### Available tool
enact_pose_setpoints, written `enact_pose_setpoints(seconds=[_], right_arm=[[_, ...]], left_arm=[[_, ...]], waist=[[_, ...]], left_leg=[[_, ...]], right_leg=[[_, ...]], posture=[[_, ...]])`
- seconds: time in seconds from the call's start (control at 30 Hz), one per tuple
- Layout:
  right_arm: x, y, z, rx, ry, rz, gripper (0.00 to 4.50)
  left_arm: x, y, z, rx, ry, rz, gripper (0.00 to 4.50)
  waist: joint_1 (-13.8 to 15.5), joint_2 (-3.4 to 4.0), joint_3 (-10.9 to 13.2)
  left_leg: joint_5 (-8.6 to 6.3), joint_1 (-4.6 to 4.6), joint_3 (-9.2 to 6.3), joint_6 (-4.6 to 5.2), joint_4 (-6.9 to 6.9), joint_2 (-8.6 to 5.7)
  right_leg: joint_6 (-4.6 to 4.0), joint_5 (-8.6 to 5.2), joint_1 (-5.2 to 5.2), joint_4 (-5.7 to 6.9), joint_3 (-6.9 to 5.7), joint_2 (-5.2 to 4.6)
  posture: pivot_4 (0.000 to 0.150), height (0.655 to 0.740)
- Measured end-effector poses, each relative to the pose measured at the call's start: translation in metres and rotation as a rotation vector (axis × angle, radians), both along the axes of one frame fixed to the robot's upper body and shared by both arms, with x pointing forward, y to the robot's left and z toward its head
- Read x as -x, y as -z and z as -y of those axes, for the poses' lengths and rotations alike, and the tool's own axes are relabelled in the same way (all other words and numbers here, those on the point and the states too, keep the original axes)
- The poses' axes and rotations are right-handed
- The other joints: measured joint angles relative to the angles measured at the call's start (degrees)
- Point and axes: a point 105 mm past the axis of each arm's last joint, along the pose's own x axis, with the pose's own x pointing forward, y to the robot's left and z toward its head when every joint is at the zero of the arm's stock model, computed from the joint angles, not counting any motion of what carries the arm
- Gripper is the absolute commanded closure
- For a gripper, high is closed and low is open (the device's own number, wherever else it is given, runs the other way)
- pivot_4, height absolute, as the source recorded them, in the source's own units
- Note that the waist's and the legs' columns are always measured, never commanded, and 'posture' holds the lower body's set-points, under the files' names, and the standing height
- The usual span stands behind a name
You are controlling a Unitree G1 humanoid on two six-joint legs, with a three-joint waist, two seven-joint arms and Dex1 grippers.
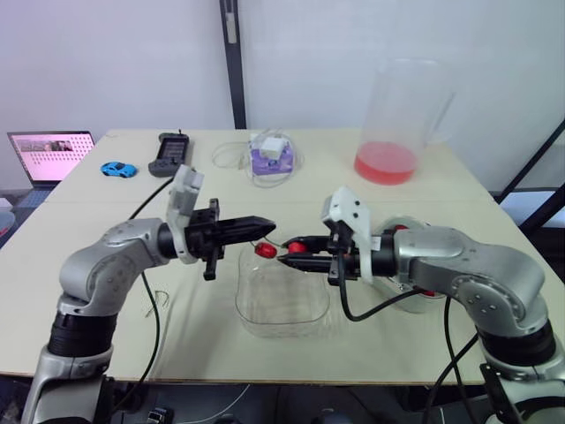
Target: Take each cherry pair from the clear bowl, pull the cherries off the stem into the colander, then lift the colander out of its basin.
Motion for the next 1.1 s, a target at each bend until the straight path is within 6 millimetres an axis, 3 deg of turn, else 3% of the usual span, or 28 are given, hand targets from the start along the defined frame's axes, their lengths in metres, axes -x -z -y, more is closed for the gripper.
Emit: enact_pose_setpoints(seconds=[0.13,0.27,0.37,0.53,0.63,0.73,0.83,1.0,1.1], right_arm=[[-0.001,0.004,0.01,0.052,0.022,-0.011,3.43],[-0.004,0.01,0.037,0.124,0.078,-0.04,3.43],[-0.014,0.0,0.072,0.164,0.178,-0.025,3.43],[-0.04,-0.01,0.151,0.299,0.428,0.037,3.43],[-0.049,0.003,0.169,0.332,0.463,0.029,3.43],[-0.057,0.021,0.175,0.345,0.469,-0.006,3.43],[-0.059,0.031,0.174,0.352,0.457,-0.031,2.64],[-0.055,0.03,0.175,0.338,0.435,-0.072,0.09],[-0.052,0.025,0.176,0.311,0.427,-0.089,0.09]], left_arm=[[0.0,0.0,0.0,0.001,0.001,0.01,4.5],[0.0,0.0,-0.002,-0.001,-0.003,0.011,4.5],[0.0,0.0,-0.002,0.0,-0.003,0.012,4.5],[-0.001,0.0,-0.002,0.011,-0.003,0.023,4.5],[-0.002,0.001,0.0,0.022,-0.002,0.022,4.5],[-0.003,0.001,0.001,0.025,-0.002,0.03,4.5],[-0.003,0.001,0.0,0.024,-0.004,0.03,4.5],[-0.003,0.002,0.0,0.022,-0.007,0.031,4.5],[-0.003,0.0,0.0,0.033,-0.007,0.029,4.5]], waist=[[0.1,0.0,0.0],[0.2,0.0,0.0],[0.2,0.0,0.0],[0.2,-0.01,0.0],[-0.2,0.0,0.0],[-0.1,0.02,0.0],[0.1,0.02,0.0],[0.2,0.02,0.0],[0.2,0.03,0.0]], left_leg=[[0.0,0.0,0.0,0.0,0.0,0.0],[0.0,-0.01,0.02,0.01,0.01,-0.02],[-0.01,-0.01,0.03,0.02,0.01,-0.02],[-0.05,0.02,0.06,0.09,0.03,-0.01],[-0.06,0.07,0.08,0.11,0.02,0.01],[-0.06,0.06,0.08,0.1,0.03,0.0],[-0.06,0.03,0.09,0.1,0.05,0.0],[-0.06,0.02,0.08,0.1,0.06,-0.01],[-0.06,0.02,0.08,0.1,0.06,-0.01]], right_leg=[[0.0,0.0,0.0,0.0,0.0,0.0],[0.0,0.0,0.02,-0.04,0.0,-0.02],[0.0,0.0,0.03,-0.05,0.0,-0.02],[0.0,0.0,0.1,-0.17,0.0,-0.01],[0.0,0.0,0.1,-0.14,0.04,0.01],[0.0,0.0,0.09,-0.12,0.05,0.0],[0.01,0.01,0.09,-0.14,0.04,-0.01],[0.01,0.01,0.11,-0.15,0.03,-0.03],[0.01,0.01,0.11,-0.15,0.03,-0.02]], posture=[[0.15,0.7332],[0.15,0.7332],[0.15,0.7332],[0.15,0.7332],[0.15,0.7332],[0.15,0.7332],[0.15,0.7332],[0.15,0.7332],[0.15,0.7332]])
